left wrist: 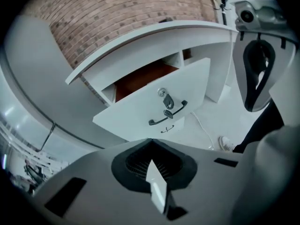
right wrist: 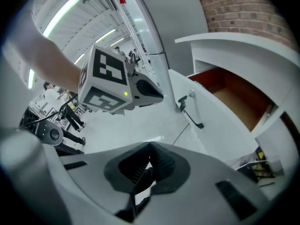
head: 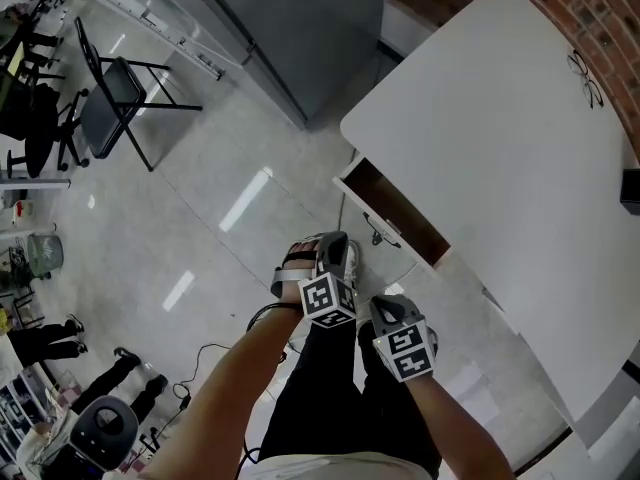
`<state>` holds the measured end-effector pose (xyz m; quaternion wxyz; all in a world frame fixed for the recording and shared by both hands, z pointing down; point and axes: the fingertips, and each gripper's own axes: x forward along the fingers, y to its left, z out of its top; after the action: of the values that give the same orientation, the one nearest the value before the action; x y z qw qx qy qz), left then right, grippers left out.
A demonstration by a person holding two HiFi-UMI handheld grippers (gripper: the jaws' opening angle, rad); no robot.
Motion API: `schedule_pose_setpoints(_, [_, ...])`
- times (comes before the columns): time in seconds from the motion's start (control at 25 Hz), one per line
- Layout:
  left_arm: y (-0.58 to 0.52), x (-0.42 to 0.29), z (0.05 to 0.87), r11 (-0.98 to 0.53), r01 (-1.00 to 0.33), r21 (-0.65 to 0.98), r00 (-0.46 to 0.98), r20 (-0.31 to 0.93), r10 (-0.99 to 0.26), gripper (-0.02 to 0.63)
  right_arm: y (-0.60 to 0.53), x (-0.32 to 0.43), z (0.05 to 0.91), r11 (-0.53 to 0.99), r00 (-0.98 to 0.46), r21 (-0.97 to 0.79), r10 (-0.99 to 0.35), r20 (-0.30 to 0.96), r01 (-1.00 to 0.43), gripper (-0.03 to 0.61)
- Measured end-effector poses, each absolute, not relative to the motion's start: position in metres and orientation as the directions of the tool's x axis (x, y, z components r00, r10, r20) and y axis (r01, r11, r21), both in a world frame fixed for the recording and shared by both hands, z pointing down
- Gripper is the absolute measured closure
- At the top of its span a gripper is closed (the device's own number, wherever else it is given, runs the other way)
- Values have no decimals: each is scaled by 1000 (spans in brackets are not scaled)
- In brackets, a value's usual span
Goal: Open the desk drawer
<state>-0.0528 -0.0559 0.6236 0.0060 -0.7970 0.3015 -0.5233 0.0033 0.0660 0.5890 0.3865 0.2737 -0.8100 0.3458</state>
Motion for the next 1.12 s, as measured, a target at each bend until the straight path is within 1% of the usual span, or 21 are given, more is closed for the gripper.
schedule_pose_setpoints(0.12, [-57, -57, 617, -783, -561, -268, 260, 842, -474, 607, 66, 6, 582, 583, -546, -352, -194, 815, -733, 563])
schedule_pose_setpoints(0.36, [-54, -52, 609, -737, -654, -170, 268, 859, -436, 607, 56, 12, 568, 504, -531, -363, -242, 812, -784, 563])
schedule_pose_setpoints(0.56, [-53, -52, 608, -645, -760, -76, 260, 874, -410, 607, 55, 21, 557, 466, -512, -355, -269, 816, -811, 563])
schedule_pose_setpoints(0.8, [-47, -42, 598, -589, -808, -3, 280, 878, -389, 609, 56, 31, 539, 443, -498, -345, -296, 815, -827, 563])
schedule_pose_setpoints(1.12, [-33, -25, 565, -501, -859, 102, 322, 870, -374, 609, 54, 40, 512, 398, -497, -354, -350, 794, -846, 563])
